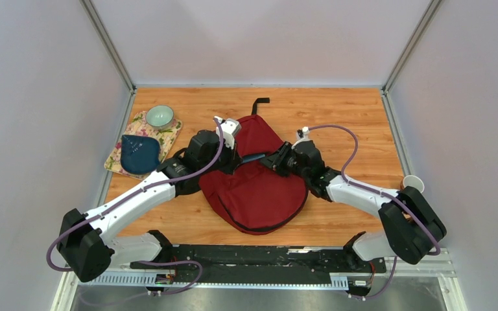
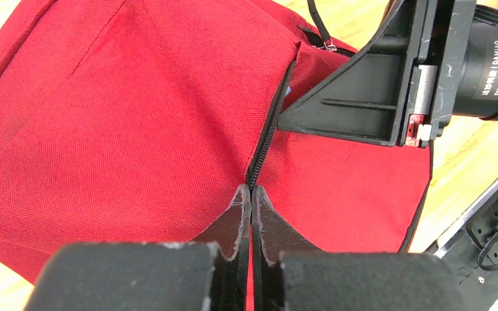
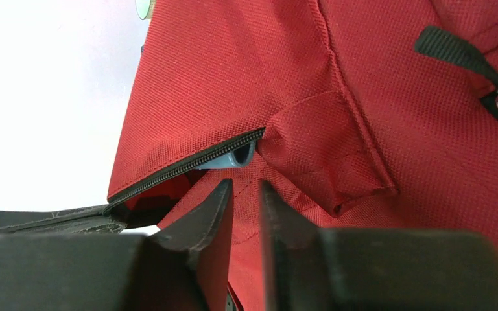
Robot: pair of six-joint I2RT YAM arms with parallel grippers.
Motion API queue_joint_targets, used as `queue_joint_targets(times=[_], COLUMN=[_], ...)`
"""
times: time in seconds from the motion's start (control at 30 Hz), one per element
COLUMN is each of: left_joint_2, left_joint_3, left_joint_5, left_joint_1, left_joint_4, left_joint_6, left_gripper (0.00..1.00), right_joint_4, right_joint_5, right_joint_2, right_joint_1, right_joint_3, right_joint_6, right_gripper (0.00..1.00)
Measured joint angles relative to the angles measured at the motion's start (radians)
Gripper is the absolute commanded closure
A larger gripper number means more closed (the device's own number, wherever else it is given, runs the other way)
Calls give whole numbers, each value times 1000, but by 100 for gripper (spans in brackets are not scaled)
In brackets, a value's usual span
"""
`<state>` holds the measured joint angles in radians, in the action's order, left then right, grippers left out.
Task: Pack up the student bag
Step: Place the personal item in the student bag.
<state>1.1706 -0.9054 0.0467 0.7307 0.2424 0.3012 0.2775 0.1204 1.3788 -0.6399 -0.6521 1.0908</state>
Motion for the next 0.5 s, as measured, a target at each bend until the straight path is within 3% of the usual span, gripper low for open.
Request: queue_joint_targets(times=[0.2,0.5], left_joint_2=[0,0], left_joint_3=[2,2], left_joint_5=[0,0], left_joint_1=[0,0], left_joint_4=[0,0], left_joint_6=[5,8], left_gripper=[100,100], right_joint_4=[3,11], right_joint_5=[20,27], right_joint_2=[27,166], right_joint_1=[0,0], right_joint_3=[-3,-133], right_joint_6=[0,5], right_gripper=[91,94])
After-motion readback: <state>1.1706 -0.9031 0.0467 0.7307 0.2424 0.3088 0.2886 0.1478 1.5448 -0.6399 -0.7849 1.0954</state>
